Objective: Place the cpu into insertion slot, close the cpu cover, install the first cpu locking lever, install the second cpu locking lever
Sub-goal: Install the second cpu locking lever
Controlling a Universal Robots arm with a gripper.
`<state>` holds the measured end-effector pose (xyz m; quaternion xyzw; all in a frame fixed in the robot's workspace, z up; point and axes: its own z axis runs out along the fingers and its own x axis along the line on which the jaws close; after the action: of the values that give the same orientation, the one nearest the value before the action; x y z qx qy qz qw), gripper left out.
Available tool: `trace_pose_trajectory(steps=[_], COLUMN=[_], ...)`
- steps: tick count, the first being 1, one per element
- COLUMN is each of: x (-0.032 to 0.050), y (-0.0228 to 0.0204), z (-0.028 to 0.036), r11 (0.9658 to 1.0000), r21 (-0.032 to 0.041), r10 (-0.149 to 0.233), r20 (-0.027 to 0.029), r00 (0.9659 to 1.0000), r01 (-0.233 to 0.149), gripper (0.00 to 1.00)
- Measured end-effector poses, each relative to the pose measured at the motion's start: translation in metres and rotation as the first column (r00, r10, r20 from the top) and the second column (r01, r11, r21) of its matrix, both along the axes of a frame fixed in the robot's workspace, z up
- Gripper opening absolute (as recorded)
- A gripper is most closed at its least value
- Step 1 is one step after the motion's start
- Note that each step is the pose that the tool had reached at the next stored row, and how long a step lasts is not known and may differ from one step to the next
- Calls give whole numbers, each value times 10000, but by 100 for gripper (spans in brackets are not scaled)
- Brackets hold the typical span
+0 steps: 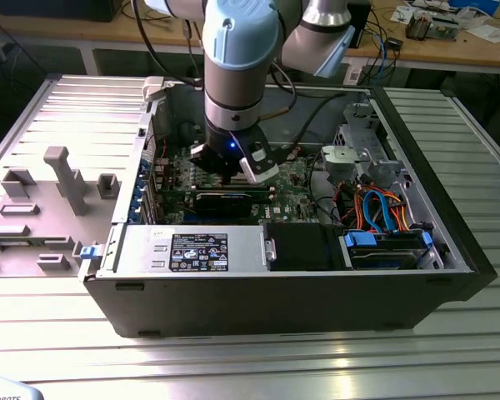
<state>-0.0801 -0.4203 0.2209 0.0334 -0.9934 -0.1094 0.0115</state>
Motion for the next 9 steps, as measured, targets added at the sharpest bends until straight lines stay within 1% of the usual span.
trace_pose_trajectory(steps=[3,4,5,9], x=[-39,-52,-52,-53], y=[-1,-1,-1,-1], z=[-24,-72,-89,-99], r11=[10000,9999,9999,10000], r21=[19,40,44,45], r10=[83,99,99,71], r20=[-1,0,1,-4], r00=[10000,10000,10000,10000], r01=[-83,-99,-99,-71], gripper=[11,11,11,11])
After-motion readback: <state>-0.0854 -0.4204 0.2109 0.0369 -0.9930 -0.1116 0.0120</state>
